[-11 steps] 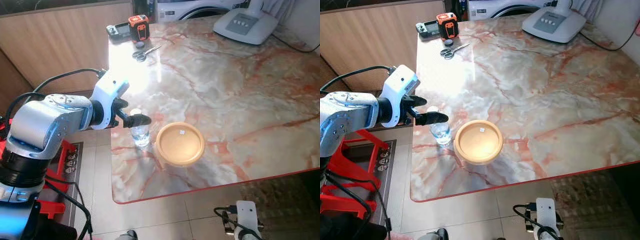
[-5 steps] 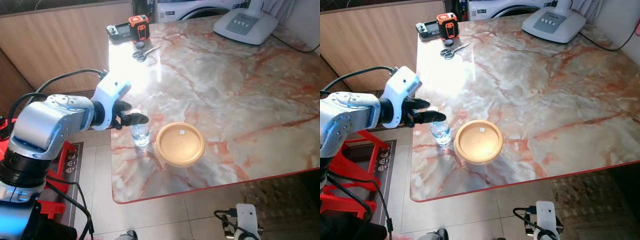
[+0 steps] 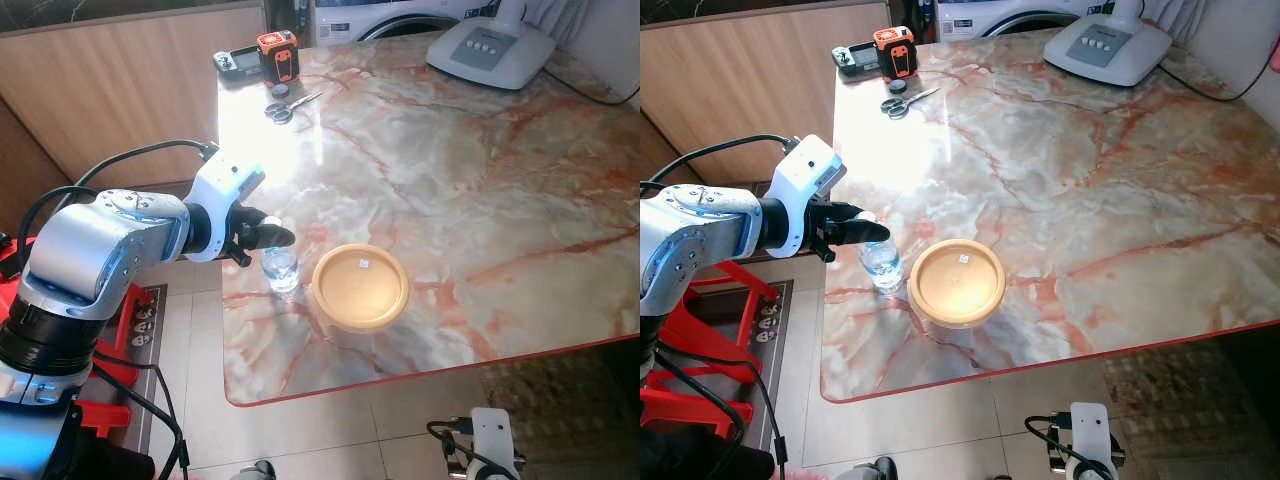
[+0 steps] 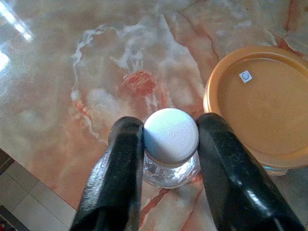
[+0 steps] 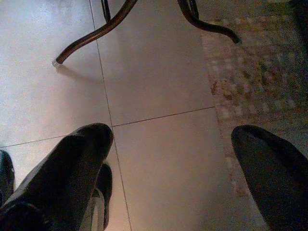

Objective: Restocking fridge

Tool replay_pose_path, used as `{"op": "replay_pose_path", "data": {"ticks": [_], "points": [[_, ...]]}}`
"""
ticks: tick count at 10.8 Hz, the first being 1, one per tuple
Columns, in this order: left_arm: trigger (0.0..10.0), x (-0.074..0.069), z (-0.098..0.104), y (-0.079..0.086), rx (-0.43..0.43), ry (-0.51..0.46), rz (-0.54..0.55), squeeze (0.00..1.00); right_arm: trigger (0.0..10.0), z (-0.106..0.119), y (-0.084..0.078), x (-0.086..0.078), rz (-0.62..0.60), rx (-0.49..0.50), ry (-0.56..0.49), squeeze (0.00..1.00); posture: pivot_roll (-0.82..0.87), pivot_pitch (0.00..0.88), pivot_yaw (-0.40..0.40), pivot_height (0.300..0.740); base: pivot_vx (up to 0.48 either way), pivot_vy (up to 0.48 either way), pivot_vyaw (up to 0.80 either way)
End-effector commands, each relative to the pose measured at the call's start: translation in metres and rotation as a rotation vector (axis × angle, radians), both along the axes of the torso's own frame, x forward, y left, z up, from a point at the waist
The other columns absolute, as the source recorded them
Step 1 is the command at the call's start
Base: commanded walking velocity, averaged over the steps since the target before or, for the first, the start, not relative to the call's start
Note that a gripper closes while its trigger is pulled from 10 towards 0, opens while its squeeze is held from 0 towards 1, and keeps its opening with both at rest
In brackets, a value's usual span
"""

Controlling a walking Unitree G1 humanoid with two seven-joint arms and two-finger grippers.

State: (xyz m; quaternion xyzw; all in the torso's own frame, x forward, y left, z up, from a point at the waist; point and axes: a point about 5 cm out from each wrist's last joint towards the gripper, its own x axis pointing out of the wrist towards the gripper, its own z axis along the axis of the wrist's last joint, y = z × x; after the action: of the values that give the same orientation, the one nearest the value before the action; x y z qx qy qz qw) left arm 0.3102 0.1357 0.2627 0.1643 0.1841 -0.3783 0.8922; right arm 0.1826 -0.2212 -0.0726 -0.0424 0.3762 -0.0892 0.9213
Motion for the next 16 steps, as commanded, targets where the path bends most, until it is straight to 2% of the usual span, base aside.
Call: {"op": "replay_pose_path", "data": {"ticks": [1,5,8,10,11,12,13,14,16], "points": [[0.0,0.0,0.001,0.001,0.01,0.003,0.003,0.0,10.0,-0.005,0.002,-0.008,-0.002,0.015,0.037,0.0,-0.08,0.165,0.049,0.74,0.0,0.0,0.0],[0.0,0.0,-0.005,0.005,0.02,0.031,0.039,0.0,10.0,-0.008,0.003,-0.012,0.007,0.025,0.063,0.0,-0.08,0.168,0.048,0.74,0.0,0.0,0.0],[0.0,0.005,-0.004,0.012,0.043,-0.006,0.125,0.0,10.0,-0.009,0.003,-0.014,0.004,0.031,0.075,0.0,-0.08,0.165,0.047,0.74,0.0,0.0,0.0],[0.0,0.01,0.001,0.017,0.038,-0.063,0.191,0.0,10.0,-0.01,0.002,-0.015,0.005,0.033,0.085,0.0,-0.08,0.163,0.045,0.74,0.0,0.0,0.0],[0.0,0.013,0.01,0.017,-0.01,-0.138,0.229,0.0,10.0,-0.01,0.003,-0.016,0.005,0.035,0.092,0.0,-0.08,0.16,0.046,0.74,0.0,0.0,0.0],[0.0,0.015,0.012,0.021,-0.014,-0.179,0.286,0.0,10.0,-0.011,0.003,-0.017,0.004,0.037,0.096,0.0,-0.08,0.156,0.047,0.74,0.0,0.0,0.0],[3.4,0.017,0.018,0.026,-0.032,-0.252,0.354,0.0,10.0,-0.012,0.003,-0.019,0.0,0.04,0.101,0.0,-0.09,0.154,0.046,0.74,0.0,0.0,0.0],[10.0,0.016,0.026,0.035,-0.055,-0.362,0.438,0.0,10.0,-0.013,0.004,-0.021,0.001,0.044,0.112,0.0,-0.08,0.15,0.045,0.74,0.0,0.0,0.0],[10.0,0.011,0.028,0.04,-0.032,-0.514,0.542,0.0,10.0,-0.016,0.007,-0.026,0.007,0.05,0.131,0.0,-0.08,0.141,0.044,0.74,0.0,0.0,0.0]]}}
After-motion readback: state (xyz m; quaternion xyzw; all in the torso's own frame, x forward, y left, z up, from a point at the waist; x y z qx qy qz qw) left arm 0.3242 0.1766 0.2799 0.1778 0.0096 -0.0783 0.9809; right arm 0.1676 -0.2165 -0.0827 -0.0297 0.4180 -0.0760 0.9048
